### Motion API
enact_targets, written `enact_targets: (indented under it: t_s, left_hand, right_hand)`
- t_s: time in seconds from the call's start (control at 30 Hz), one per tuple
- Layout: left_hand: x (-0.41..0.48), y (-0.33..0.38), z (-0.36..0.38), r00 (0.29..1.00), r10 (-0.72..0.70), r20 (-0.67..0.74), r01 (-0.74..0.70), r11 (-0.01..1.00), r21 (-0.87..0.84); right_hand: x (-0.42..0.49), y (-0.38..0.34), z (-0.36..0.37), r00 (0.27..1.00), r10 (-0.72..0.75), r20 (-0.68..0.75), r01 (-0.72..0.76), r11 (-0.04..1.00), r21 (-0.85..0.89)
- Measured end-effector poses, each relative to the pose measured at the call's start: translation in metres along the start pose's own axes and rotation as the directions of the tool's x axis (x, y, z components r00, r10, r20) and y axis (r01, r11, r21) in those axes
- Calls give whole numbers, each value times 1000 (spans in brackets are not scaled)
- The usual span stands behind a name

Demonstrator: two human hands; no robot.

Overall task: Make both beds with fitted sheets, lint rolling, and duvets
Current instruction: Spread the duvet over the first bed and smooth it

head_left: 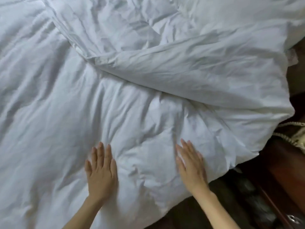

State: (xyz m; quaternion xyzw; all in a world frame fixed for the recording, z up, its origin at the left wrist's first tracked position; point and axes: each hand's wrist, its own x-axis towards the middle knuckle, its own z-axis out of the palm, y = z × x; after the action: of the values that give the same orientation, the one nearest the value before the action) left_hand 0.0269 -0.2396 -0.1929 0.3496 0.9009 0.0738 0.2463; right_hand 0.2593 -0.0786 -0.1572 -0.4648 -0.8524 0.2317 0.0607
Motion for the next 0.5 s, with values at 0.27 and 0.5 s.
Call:
enact_targets:
  t_s: [0.27,0.5]
  left_hand:
    - [-14,61,-10,980,-198,-31,196,979,-53]
    - [-5,151,5,993,109,49,-108,994,-9]
  right_hand:
    - [35,-6,-4,900,-81,427,85,996,10]
    - [59,42,-80,984,-91,155,20,913,407]
